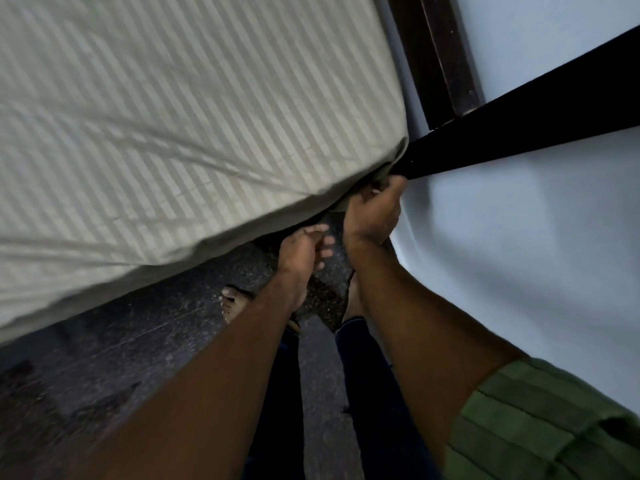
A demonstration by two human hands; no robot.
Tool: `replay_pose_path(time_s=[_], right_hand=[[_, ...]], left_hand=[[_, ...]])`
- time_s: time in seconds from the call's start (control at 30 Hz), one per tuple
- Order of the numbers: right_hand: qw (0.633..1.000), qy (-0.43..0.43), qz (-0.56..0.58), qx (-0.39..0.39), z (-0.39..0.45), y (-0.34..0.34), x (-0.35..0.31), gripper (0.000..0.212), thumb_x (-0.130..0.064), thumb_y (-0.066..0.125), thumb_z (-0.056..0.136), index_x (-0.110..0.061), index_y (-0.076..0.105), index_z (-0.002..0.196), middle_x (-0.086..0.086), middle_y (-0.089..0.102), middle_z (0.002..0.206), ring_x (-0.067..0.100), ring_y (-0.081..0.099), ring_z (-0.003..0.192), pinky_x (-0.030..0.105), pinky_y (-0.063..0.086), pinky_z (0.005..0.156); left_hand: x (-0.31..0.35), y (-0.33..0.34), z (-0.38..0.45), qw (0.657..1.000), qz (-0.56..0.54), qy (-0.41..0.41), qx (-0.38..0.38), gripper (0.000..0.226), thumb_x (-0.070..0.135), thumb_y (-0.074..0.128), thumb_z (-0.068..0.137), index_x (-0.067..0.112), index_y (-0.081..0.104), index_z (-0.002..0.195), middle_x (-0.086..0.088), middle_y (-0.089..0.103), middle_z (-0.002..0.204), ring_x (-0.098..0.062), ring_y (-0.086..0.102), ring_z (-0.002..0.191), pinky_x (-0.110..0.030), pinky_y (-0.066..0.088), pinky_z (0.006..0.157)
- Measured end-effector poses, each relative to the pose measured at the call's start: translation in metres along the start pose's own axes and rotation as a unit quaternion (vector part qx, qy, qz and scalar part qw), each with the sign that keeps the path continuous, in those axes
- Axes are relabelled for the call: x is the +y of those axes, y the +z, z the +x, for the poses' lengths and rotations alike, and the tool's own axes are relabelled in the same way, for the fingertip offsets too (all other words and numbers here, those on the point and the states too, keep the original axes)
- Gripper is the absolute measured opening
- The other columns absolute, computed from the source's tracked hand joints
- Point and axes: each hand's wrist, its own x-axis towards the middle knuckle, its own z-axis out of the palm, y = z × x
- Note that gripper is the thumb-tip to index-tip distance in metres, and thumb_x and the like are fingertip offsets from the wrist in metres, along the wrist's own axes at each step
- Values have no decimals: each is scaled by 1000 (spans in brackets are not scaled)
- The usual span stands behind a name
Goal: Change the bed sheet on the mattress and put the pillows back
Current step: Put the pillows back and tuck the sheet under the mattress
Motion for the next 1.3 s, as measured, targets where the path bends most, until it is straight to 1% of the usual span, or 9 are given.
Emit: replay_pose_path(time_s=[0.1,0.2,0.33,0.5,0.8,0.93,1.03,1.17,1.3], right_hand=[[971,197,135,12,6,5,6,13,-16,60,87,-12,68,97,-3,64,81,24,62,77,35,51,67],[825,411,371,-115,24,4,-2,20,-10,46,101,-13,63,91,4,61,78,20,54,68,28,48,58],[731,450,462,-220,53,8,-6,30,-15,34,103,-13,64,102,18,66,101,33,59,90,37,51,80],[691,462,468,-300,55,24,-2,51,-37,30,101,-22,59,141,16,57,145,40,52,131,54,40,113],[617,495,566,-233,49,32,-13,47,-36,26,103,-20,65,123,12,48,154,39,39,145,45,29,119],[642,497,514,-276,40,16,20,33,-26,36,101,-13,65,108,18,65,125,35,58,120,42,34,114],[658,506,487,-272,33,7,35,48,-34,37,104,-7,56,138,17,58,140,34,50,135,48,30,120],[721,494,399,-277,25,12,31,49,-34,35,104,-6,58,138,15,59,142,30,50,137,43,30,122],[792,442,320,-274,23,26,20,35,-27,40,102,-8,64,119,15,66,125,26,63,110,36,48,98]], left_hand=[[4,11,8,972,-227,-46,-49,42,33,33,110,18,61,137,-4,75,120,-17,71,103,-31,51,78],[16,22,23,894,-446,-38,-30,49,36,25,108,14,52,142,-11,66,133,-25,64,122,-38,50,91],[18,38,40,833,-552,-35,-15,61,50,26,106,10,48,146,-15,57,144,-28,56,131,-43,38,115],[33,45,70,777,-628,-5,-45,72,64,28,97,13,63,134,-22,65,131,-44,56,126,-61,37,114],[35,53,77,770,-635,38,-46,74,63,31,91,16,60,141,-22,62,138,-46,54,128,-65,33,114],[24,52,65,775,-629,44,-23,72,61,25,94,17,56,142,-18,49,152,-40,46,139,-58,27,120],[-2,43,51,796,-605,26,-17,71,63,22,96,16,56,138,-17,54,148,-33,47,139,-48,27,121],[-22,30,51,794,-608,26,7,77,65,22,95,13,55,143,-14,57,145,-26,45,142,-44,25,122],[-25,22,61,797,-603,21,31,82,68,22,96,9,56,141,-14,59,144,-25,47,141,-43,28,121]])
